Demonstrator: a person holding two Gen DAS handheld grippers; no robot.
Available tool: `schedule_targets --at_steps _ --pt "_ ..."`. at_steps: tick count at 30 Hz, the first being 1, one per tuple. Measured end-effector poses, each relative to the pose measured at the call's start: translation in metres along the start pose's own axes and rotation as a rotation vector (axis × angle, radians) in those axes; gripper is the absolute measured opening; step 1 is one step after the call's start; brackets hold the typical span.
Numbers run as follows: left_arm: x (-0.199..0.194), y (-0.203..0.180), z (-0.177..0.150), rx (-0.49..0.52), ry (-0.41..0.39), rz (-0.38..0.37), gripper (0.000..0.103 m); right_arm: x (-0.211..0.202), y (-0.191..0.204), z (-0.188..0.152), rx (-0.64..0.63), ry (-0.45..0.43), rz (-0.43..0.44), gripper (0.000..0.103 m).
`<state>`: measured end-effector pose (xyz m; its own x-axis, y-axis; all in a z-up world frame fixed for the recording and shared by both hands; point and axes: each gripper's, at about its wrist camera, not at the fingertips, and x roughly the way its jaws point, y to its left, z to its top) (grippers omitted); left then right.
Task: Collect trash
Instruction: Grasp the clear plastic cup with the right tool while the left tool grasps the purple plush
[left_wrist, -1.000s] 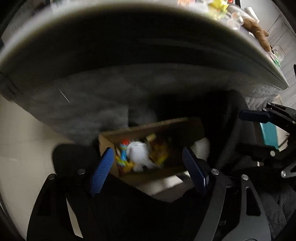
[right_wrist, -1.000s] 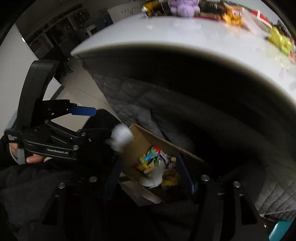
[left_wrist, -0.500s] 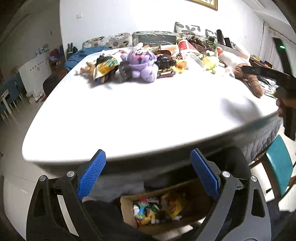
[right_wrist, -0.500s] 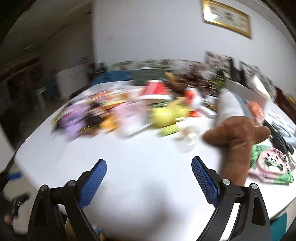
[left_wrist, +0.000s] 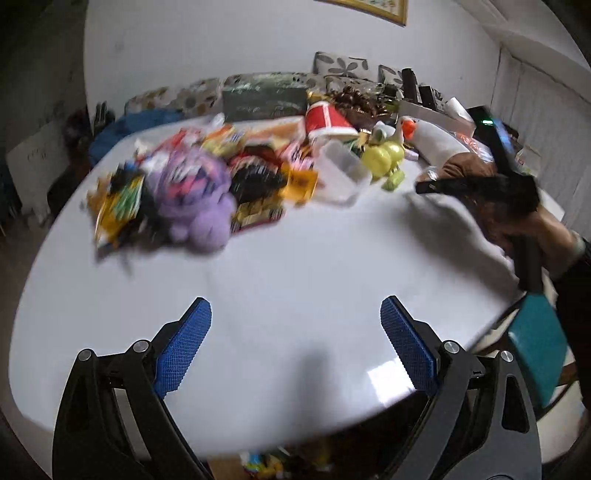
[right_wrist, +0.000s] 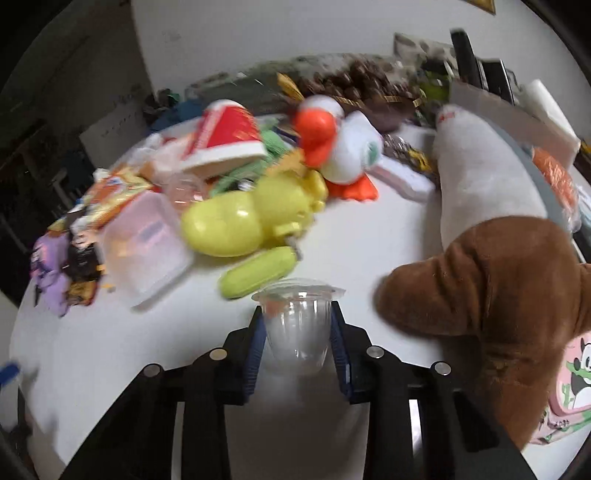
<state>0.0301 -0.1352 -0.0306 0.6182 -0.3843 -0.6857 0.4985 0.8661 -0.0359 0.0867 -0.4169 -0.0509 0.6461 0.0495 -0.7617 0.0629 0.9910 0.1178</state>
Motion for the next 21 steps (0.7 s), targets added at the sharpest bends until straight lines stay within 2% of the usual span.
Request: schedule_targets --at_steps 2,5,9,13,15,19,21 --pt "0.011 -0.003 0.011 0.027 -0.014 0.039 0.091 -0.021 0.007 -0.008 -0.001 -0.022 0.039 0.033" --pt "0.015 0.014 0.019 -0.005 -0.025 0.087 0.091 -0.051 0.021 -0.021 -0.043 -0.053 0.072 0.034" --pt "0.008 0.063 0.025 -0.142 -0.037 0.128 0.091 -0.074 0.042 -0.040 -0.085 -0.062 0.129 0.034" --pt "0.015 0.108 0.043 -0.293 -0.048 0.124 0.091 -0.073 0.065 -0.057 -0.099 -0.044 0.196 0.034" --pt "0.030 0.113 0.055 -0.276 -0.016 0.126 0.091 -0.067 0.073 -0.062 -0.095 -0.028 0.218 0.034" --pt "0.056 0.097 0.072 -0.180 0.019 0.150 0.091 -0.056 0.079 -0.067 -0.083 0.011 0.239 0.034" --pt "0.067 0.094 0.077 -0.157 0.019 0.199 0.091 -0.053 0.081 -0.068 -0.089 0.024 0.242 0.034"
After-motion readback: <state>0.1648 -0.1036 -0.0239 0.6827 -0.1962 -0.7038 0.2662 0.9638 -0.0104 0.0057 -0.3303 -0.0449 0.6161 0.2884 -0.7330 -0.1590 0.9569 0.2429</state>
